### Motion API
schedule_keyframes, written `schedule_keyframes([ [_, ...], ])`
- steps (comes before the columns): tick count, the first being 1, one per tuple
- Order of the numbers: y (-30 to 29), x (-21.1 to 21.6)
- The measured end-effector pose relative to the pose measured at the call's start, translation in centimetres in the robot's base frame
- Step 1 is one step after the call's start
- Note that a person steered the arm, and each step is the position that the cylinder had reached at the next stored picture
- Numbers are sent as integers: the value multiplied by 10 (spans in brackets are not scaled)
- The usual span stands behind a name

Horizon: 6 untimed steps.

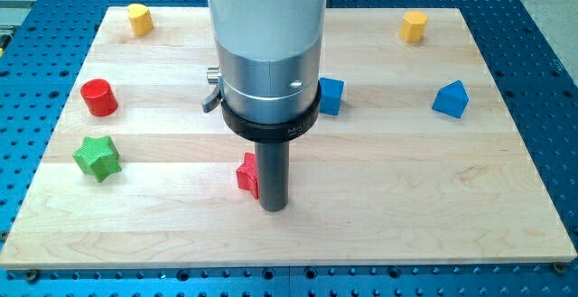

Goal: Push the red star to the bottom left side of the board

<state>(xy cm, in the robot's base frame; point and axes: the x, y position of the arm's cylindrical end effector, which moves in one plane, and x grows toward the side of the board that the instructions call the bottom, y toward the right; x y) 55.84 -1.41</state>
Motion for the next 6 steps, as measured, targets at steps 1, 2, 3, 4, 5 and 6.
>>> schedule_keyframes([
  [1, 38, -27],
  [2, 8, -40],
  [3, -68, -23],
  [4, -151, -2],
  [5, -210, 20],
  [6, -157, 21],
])
